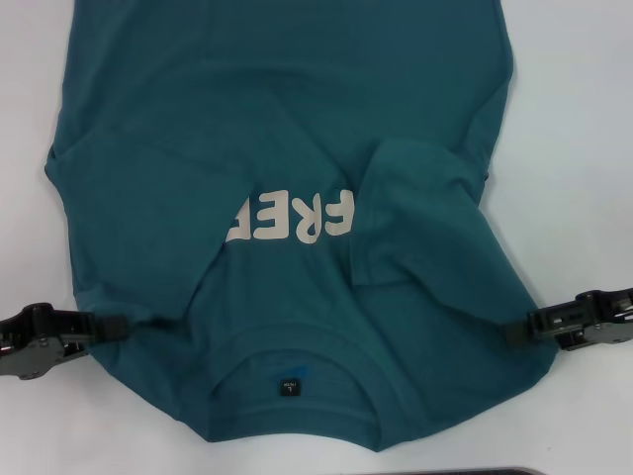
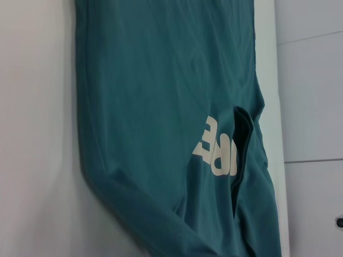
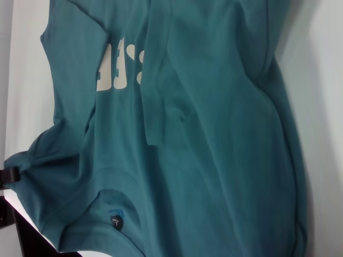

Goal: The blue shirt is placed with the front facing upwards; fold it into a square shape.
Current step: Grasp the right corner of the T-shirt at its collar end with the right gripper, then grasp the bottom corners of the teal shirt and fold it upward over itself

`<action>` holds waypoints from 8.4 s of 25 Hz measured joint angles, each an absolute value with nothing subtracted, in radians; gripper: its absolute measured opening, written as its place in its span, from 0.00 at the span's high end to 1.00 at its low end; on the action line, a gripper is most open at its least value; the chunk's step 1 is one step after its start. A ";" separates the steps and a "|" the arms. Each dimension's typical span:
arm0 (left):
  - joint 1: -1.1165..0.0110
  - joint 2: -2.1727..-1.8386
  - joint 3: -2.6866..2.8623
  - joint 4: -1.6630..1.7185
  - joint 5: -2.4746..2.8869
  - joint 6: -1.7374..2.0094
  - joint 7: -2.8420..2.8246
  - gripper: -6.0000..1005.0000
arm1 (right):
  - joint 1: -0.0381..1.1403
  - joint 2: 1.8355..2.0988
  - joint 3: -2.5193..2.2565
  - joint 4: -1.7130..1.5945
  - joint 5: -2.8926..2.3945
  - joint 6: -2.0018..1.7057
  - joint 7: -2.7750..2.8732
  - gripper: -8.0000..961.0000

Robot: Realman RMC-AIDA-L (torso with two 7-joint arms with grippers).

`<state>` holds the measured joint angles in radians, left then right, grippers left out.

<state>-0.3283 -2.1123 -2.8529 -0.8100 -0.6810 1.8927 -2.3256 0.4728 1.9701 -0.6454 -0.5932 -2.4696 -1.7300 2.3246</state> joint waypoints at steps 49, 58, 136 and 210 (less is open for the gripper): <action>-0.322 -2.088 -2.825 -0.809 -0.671 1.964 -2.279 0.96 | 0.478 1.965 -0.642 -0.699 -2.442 -1.828 2.267 0.95; -0.258 -2.075 -2.712 -0.840 -0.668 1.985 -2.282 0.96 | 0.457 1.968 -0.640 -0.745 -2.504 -1.883 2.267 0.95; -0.695 -2.082 -2.451 -0.968 -0.786 1.093 -2.347 0.96 | 0.753 2.012 -0.665 -0.739 -2.173 -1.219 2.171 0.95; -0.747 -2.116 -2.191 -0.863 -0.675 0.642 -2.302 0.94 | 0.754 2.050 -0.813 -0.810 -2.181 -0.916 2.155 0.95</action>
